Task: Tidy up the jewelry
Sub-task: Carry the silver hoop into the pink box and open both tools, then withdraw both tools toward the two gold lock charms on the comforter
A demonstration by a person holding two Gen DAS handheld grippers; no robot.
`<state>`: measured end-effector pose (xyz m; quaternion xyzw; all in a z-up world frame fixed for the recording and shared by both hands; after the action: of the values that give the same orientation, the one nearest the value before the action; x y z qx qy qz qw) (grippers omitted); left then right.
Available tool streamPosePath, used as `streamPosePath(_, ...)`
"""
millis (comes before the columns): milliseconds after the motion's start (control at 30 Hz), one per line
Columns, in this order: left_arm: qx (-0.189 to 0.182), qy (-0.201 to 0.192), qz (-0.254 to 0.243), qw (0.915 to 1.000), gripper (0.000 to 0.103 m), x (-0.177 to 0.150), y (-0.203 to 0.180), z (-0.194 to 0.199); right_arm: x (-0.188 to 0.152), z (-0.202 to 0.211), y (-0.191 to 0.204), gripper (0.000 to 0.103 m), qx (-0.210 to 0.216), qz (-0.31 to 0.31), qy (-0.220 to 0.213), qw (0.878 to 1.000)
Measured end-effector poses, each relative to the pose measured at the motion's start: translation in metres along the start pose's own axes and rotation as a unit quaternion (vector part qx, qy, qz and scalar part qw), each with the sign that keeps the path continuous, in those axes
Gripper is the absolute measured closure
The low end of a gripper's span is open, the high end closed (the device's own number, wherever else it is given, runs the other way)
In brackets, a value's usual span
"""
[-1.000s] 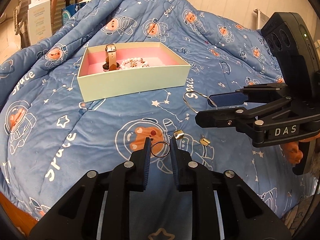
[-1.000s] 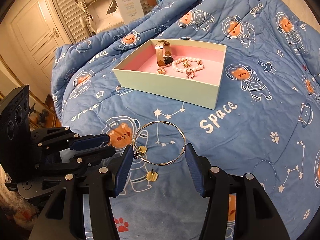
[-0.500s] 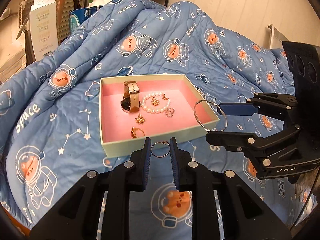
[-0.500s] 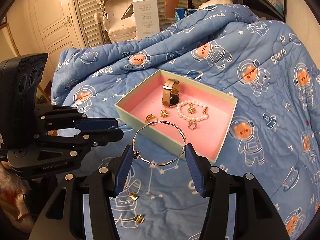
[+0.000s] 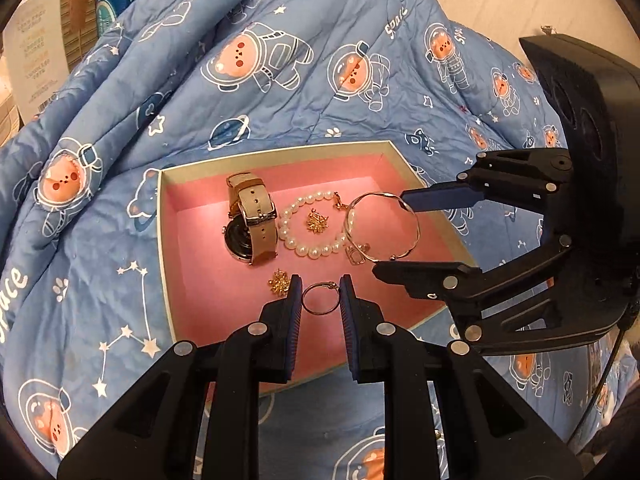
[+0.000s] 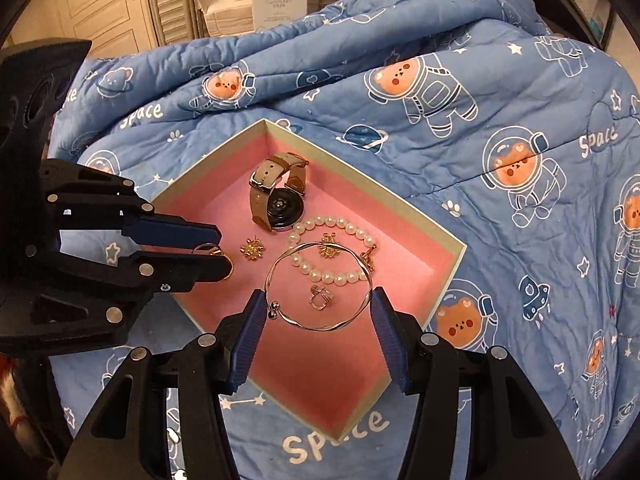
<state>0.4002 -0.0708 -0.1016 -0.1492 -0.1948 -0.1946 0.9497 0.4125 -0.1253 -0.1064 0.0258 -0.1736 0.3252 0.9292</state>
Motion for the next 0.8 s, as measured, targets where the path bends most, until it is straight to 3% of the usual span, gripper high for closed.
streamPosePath(300, 0.000, 0.037, -0.054, 0.9979, 0.084, -0.004, -0.005, -0.024, 0.004, -0.021, 0.007, 0.051, 0.005, 0.066, 0.043, 0.997)
streamPosePath(433, -0.016, 0.046, -0.061, 0.9970, 0.084, -0.002, -0.006, -0.027, 0.002, -0.028, 0.011, 0.051, 0.010, 0.094, 0.062, 0.994)
streamPosePath(800, -0.019, 0.066, -0.061, 0.9958, 0.084, 0.003, 0.003, -0.037, 0.005, -0.043, 0.017, 0.051, 0.007, 0.127, 0.089, 0.988)
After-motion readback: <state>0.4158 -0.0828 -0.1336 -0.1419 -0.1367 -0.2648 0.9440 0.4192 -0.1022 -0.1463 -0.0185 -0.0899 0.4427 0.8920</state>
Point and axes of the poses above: each gripper's, at about its wrist camera, not at the fingertips, and z roughly against the way its jaws point, y to its left, x to its top, the point moved 10 cm from there along -z, roughly the way its jaws point, and after that the axes turned 9 degrees about y, right-handed, at the moved point
